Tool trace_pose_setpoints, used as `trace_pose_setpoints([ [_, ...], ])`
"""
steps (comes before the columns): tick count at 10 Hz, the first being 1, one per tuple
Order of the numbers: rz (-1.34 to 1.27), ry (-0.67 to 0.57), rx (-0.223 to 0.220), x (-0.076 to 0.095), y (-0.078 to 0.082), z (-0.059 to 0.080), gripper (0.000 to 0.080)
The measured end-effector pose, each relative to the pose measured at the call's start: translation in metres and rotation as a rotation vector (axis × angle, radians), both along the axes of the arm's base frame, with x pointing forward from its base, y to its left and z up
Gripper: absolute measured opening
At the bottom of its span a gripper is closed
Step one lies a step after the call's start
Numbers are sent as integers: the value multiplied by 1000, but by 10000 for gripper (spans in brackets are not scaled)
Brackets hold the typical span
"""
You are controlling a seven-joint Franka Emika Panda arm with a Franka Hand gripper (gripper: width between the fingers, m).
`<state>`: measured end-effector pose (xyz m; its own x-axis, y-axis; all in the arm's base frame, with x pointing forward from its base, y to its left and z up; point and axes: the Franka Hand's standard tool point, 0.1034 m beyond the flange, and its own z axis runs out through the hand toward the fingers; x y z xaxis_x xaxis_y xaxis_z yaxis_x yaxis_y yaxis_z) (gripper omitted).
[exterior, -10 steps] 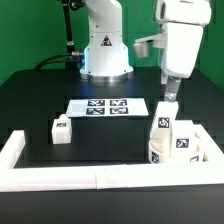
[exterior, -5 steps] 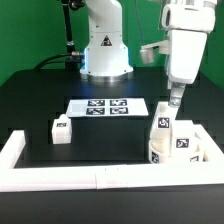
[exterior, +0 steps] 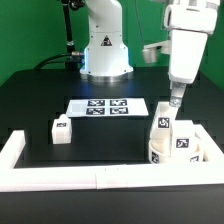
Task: Assemble stool
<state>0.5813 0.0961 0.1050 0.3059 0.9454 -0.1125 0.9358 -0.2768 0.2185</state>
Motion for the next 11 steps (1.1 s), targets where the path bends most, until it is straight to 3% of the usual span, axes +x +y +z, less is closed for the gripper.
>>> trace_pose_setpoints([
  [6, 30, -12, -4, 0, 2, -4, 649],
  [11, -61, 193, -125, -11, -1, 3, 649],
])
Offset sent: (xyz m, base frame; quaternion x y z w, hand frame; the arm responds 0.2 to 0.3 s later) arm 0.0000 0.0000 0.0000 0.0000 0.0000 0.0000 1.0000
